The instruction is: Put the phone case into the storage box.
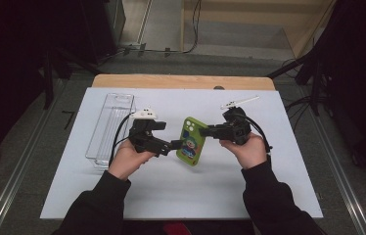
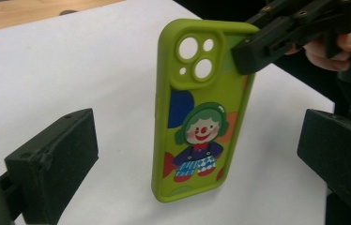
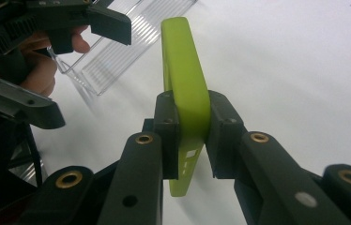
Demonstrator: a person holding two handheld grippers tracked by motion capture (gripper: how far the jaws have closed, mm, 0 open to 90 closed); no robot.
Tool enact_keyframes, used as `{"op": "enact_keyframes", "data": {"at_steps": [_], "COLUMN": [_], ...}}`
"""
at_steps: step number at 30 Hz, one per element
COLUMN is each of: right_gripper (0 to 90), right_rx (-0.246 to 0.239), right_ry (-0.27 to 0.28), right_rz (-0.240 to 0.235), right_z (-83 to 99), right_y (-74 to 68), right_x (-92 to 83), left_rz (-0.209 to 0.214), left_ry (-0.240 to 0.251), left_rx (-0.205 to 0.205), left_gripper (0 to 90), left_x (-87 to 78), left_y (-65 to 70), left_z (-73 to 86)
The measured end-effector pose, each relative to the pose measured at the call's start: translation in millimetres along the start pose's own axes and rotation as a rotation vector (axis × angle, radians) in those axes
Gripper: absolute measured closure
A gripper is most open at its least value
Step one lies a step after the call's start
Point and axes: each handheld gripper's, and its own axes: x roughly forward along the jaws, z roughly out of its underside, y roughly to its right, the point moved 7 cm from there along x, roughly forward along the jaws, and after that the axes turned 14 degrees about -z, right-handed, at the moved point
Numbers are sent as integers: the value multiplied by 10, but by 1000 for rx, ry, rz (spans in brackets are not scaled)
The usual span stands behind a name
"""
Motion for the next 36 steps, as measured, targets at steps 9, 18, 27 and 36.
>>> {"op": "enact_keyframes", "data": {"at_steps": [9,18,27,36], "right_gripper": [745,745,745,745], "right_rx": [12,8,3,-3], "right_ry": [9,-6,-8,-15], "right_rz": [-7,-9,-14,-13], "right_z": [-84,-131,-152,-166], "right_y": [-69,-114,-158,-189], "right_x": [99,211,265,321], "left_rz": [-43,-87,-132,-165], "left_ry": [-10,-6,-16,-16], "left_rx": [24,31,10,14], "left_gripper": [0,0,1,1], "left_x": [40,75,131,170], "left_y": [26,23,41,45], "left_z": [19,36,51,69]}}
